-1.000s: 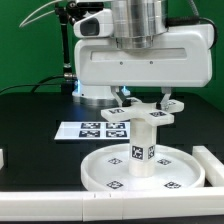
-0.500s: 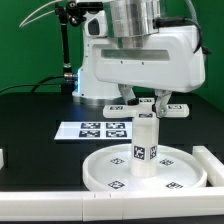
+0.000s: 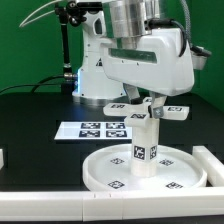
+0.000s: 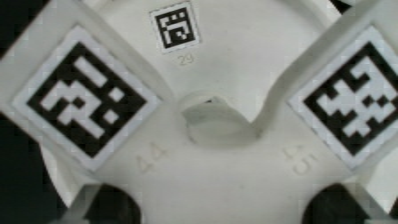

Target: Assemble round table

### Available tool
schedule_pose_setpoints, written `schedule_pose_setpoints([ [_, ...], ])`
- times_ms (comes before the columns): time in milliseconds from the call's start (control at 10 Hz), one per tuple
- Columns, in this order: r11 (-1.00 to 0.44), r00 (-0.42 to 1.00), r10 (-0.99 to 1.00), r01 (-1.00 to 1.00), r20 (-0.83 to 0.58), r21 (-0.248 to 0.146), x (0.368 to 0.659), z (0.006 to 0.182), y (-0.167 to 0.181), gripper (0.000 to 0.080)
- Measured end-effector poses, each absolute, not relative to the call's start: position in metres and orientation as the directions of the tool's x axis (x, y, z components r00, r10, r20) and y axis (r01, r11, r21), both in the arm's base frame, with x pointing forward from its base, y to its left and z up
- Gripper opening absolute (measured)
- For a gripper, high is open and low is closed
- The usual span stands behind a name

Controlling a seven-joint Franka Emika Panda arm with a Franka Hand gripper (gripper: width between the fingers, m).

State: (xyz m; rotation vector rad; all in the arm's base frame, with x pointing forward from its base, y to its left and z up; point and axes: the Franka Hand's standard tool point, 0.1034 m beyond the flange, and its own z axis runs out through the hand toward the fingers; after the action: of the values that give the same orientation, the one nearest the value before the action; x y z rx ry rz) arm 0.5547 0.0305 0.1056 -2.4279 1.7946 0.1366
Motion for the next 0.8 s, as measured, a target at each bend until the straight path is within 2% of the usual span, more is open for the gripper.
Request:
schedule_pose_setpoints([
  [100, -0.241, 0.243, -0.959, -0.97, -0.146, -0.037, 0.555, 0.1056, 0.0308, 0.0445],
  [300, -0.008, 0.012, -0.989, -1.0, -0.145, -0.029, 0.5547, 0.105, 0.0308, 0.0445],
  [400, 0.111, -0.104, -0.983, -0.993, -0.151, -0.038, 0.5546, 0.1048, 0.031, 0.0445],
  [800, 0.525, -0.509, -0.84, -0.85, -0.187, -0.048, 0.5531, 0.1043, 0.0315, 0.0445],
])
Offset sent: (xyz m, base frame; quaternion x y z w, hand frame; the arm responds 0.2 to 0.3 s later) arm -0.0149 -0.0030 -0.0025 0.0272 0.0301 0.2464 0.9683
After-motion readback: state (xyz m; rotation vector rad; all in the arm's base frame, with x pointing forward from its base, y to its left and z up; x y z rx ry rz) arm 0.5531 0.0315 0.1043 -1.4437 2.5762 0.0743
